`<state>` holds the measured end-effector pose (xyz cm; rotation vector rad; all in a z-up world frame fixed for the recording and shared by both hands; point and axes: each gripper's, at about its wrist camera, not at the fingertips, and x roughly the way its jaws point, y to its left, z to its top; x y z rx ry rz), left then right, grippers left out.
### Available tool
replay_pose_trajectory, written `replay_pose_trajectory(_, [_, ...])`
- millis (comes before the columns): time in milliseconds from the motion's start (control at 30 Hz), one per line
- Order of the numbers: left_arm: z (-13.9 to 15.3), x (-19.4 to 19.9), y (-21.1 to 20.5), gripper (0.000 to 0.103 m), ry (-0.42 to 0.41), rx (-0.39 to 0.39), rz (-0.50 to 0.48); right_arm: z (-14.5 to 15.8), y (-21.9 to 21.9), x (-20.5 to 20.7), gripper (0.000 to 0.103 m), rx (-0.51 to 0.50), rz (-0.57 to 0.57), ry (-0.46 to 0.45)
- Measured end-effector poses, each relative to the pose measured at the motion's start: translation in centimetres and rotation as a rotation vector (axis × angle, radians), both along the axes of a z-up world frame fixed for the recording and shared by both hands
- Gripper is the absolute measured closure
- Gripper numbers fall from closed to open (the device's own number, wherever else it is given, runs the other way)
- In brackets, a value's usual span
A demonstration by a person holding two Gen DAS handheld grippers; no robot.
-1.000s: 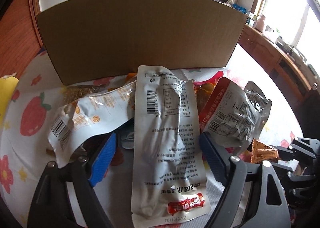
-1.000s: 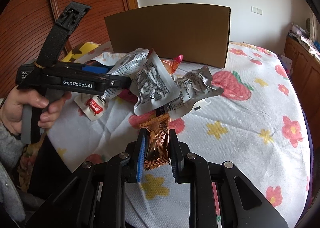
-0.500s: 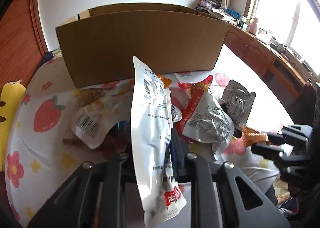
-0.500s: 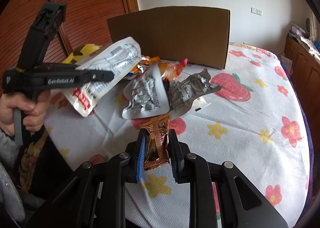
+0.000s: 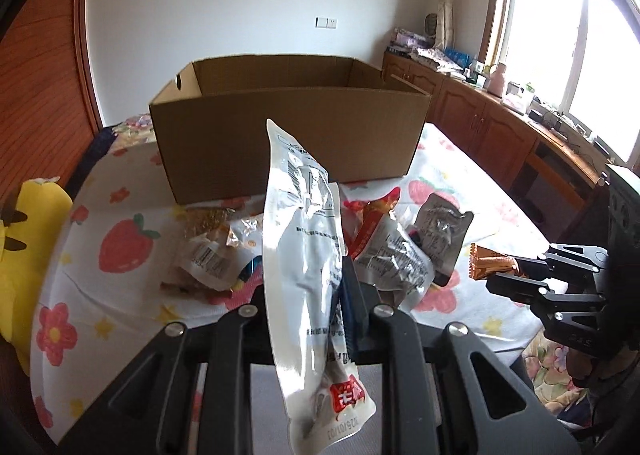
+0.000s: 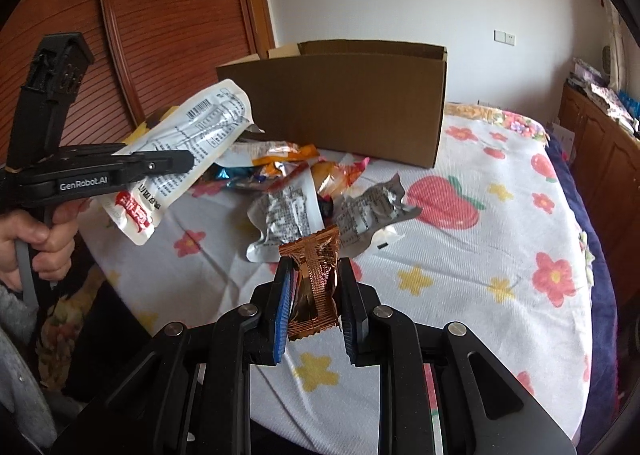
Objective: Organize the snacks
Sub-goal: 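Grasp the long white packet with the left gripper and lift it, then carry both packets over the cardboard box and open both grippers to drop them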
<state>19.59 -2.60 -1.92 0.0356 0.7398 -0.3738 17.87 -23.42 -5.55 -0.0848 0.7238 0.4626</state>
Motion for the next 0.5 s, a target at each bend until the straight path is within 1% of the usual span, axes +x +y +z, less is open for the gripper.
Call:
replay_pose_trajectory(233, [1.9, -0.6, -0.1, 0.084, -0.043, -0.002, 0.000, 1.2, 0.4, -0.2, 0.083, -0.008, 0.007, -0.027])
replay_pose_trajectory(500, [4.1, -0.2, 0.3, 0.084, -0.091, -0.001, 0.010, 3.5, 1.1, 1.0, 0.083, -0.024, 0.026, -0.077])
